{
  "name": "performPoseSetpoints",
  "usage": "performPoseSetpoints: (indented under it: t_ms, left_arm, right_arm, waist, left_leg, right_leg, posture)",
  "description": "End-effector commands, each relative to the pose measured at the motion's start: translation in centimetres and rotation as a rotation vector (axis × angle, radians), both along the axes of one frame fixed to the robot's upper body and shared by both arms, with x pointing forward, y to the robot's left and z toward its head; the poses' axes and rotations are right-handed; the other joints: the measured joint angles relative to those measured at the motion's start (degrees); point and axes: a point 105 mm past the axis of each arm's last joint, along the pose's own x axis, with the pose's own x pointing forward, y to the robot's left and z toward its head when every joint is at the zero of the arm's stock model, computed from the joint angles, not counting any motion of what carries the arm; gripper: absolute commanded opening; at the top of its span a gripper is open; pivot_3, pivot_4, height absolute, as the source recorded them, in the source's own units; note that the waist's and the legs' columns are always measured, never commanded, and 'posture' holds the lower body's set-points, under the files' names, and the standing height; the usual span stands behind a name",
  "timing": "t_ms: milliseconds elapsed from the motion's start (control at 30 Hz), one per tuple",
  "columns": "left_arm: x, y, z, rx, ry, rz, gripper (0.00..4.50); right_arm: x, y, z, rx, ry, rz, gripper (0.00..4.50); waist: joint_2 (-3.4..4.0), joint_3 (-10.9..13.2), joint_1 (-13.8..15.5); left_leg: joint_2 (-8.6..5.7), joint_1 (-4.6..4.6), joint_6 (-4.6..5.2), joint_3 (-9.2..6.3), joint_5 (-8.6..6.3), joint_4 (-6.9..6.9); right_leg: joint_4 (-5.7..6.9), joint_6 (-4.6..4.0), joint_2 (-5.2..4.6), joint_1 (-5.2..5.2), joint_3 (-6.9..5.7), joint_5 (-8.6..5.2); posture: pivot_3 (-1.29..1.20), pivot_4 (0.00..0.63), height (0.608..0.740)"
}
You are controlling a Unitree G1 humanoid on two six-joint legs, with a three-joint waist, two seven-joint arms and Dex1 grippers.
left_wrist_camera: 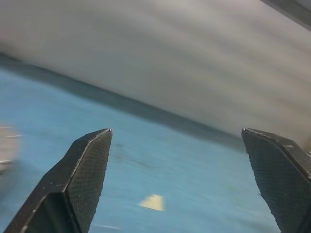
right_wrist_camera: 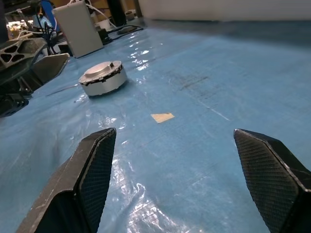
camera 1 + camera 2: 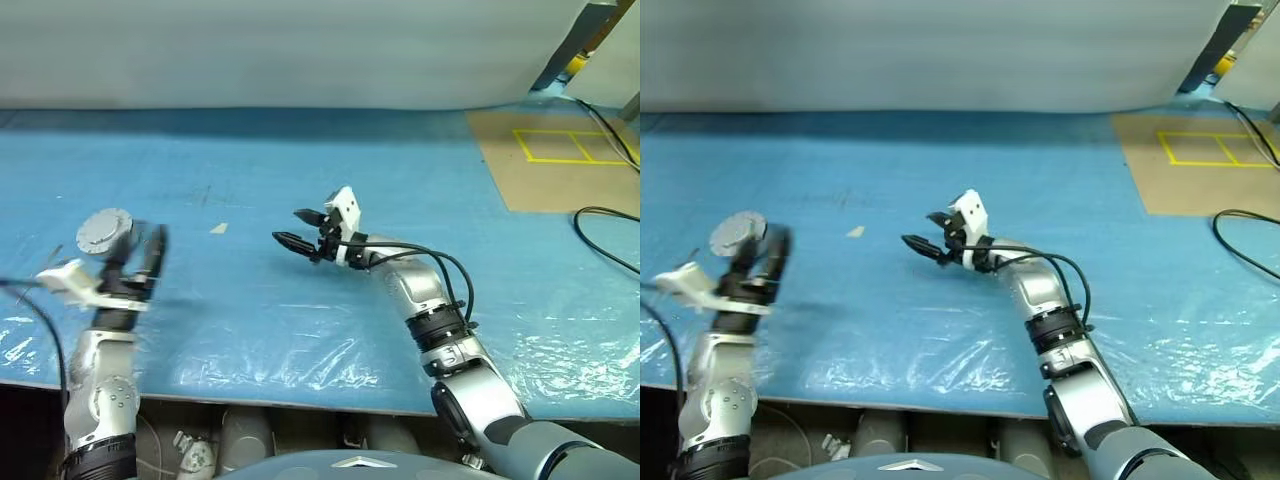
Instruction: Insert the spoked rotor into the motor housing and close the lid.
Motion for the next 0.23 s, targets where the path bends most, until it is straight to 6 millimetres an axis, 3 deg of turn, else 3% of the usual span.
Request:
performPoseSetpoints:
  t_ms: [33,100,233]
  left_arm:
    - [0.3,-4.0,0.6,0.209,-0.019,-0.202,4.49]
    - [0.5,-6.0,0.0,0.305,-0.009,-0.31,4.49]
    - [0.9,-6.6,-0.5,0.352,-0.005,-0.369,4.5]
  right_arm:
    - [-0.2,-1.2,1.0,-0.03,-0.139,-0.008,4.07]
    - [-0.1,-2.2,0.5,-0.054,-0.156,-0.026,4.07]
    - [-0.4,-3.5,0.1,-0.066,-0.17,-0.036,4.49]
  waist:
    - [0.04,-0.01,-0.06]
    - [0.07,-0.01,-0.07]
    - [0.09,-0.01,-0.49]
  left_leg:
    - [0.0,0.03,0.0,0.0,0.0,0.0]
    - [-0.02,0.04,0.01,0.02,0.01,0.01]
    - [-0.05,0.0,0.01,0.05,0.01,-0.01]
  right_leg:
    - [0.01,-0.01,0.01,0.0,0.01,0.01]
    - [0.0,-0.01,0.01,0.0,0.04,0.01]
    - [-0.02,0.21,0.04,-0.03,0.1,0.15]
  posture:
    - [0.0,0.15,0.74]
    - [0.0,0.15,0.74]
    - [0.0,0.15,0.74]
